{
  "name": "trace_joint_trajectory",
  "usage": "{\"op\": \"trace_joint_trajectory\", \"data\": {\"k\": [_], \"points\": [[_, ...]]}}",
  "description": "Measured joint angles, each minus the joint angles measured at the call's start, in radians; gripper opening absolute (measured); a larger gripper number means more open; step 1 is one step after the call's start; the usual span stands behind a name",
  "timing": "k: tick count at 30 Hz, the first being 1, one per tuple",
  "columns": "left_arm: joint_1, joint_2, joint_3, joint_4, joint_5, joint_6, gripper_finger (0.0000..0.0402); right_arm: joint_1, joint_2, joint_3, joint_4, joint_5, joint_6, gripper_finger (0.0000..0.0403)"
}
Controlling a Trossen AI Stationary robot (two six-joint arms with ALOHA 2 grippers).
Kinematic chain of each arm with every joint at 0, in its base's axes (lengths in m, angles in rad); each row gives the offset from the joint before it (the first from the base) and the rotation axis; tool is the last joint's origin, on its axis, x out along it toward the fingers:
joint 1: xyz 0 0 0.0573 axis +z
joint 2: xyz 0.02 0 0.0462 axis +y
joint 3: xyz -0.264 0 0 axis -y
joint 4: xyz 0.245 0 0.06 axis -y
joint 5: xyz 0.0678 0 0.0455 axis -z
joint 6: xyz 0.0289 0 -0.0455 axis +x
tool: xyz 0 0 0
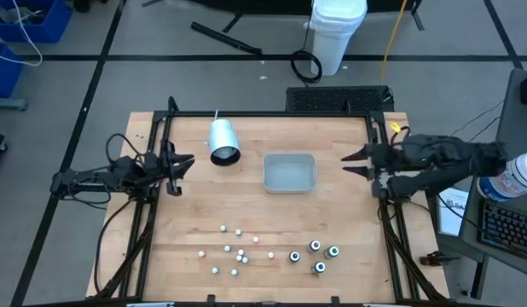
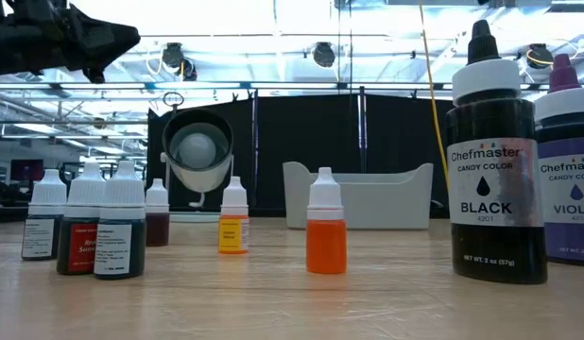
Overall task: Pick & Place food coloring
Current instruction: Put the green food coloring bottle into the gray bin
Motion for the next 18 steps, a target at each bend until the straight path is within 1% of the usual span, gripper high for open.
{"op": "trace_joint_trajectory", "data": {"k": [4,8,10,11,13,18], "points": [[0.000,0.000,0.000,-0.034,0.001,-0.059,0.0072,0.109,0.153,0.101,-0.202,0.019,0.211,0.0094],[0.000,0.000,0.000,-0.061,0.011,-0.089,0.0072,0.289,0.247,0.105,-0.310,0.044,0.462,0.0087],[0.000,0.000,0.000,-0.066,0.019,-0.091,0.0072,0.398,0.286,0.090,-0.334,0.094,0.588,0.0084],[0.000,0.000,0.000,-0.068,0.019,-0.091,0.0072,0.458,0.297,0.081,-0.334,0.129,0.645,0.0083],[0.000,0.000,0.000,-0.068,0.019,-0.100,0.0072,0.594,0.314,0.072,-0.320,0.234,0.776,0.0080],[0.000,0.000,0.000,-0.068,0.020,-0.108,0.0072,0.919,0.398,0.038,-0.269,0.574,1.061,0.0074]]}}
